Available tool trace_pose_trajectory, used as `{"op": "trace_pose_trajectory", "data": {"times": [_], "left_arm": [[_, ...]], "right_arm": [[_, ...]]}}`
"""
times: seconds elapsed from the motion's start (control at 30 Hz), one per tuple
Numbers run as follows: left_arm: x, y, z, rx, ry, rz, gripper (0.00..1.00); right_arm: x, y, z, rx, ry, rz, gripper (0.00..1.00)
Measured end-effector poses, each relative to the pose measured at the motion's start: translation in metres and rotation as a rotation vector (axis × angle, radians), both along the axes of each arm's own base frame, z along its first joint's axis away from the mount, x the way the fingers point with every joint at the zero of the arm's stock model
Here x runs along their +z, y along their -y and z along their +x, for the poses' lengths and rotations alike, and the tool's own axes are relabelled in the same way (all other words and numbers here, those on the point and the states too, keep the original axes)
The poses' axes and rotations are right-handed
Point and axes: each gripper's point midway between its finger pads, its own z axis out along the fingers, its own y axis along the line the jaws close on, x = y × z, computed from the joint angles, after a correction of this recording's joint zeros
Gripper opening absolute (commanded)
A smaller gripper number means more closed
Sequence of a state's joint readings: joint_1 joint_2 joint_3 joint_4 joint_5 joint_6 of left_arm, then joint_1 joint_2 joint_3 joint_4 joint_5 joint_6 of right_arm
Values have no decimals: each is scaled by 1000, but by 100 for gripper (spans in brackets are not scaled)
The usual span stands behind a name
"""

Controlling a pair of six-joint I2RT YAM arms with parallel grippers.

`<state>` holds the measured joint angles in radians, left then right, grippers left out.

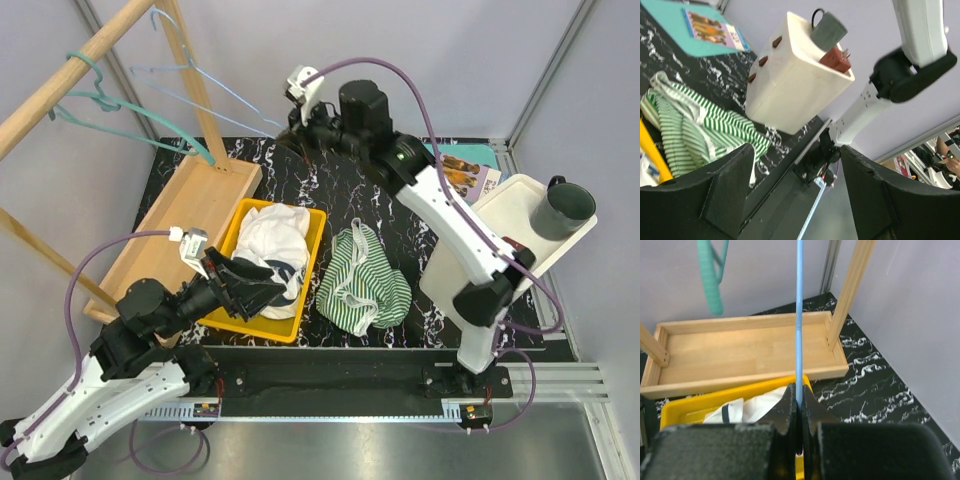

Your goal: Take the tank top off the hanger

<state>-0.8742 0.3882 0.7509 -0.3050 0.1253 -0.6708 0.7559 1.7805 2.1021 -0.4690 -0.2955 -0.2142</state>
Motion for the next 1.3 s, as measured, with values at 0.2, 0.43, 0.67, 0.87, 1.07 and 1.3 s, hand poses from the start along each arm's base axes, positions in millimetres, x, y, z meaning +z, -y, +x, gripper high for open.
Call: {"op": "trace_pose_trajectory", "data": {"times": [0.2, 0.43, 0.67, 0.87, 1.07, 1.3], "left_arm": [[-5, -20, -13, 17, -4, -16, 73], [-3, -34, -22, 33, 11, -47, 73], [-15, -38, -23, 45, -21, -30, 73], [-16, -44, -27, 50, -21, -43, 73], [-23, -45, -27, 53, -39, -22, 73], [-25, -48, -29, 54, -44, -18, 73]], "right_arm": [[12, -47, 36, 62, 42, 30, 0], [-16, -75, 52, 111, 10, 37, 0], [-23, -103, 55, 136, 46, 77, 0], [-29, -140, 38, 180, 80, 116, 0], [-36, -159, 39, 190, 99, 150, 0], [-69, -174, 50, 163, 72, 131, 0]]}}
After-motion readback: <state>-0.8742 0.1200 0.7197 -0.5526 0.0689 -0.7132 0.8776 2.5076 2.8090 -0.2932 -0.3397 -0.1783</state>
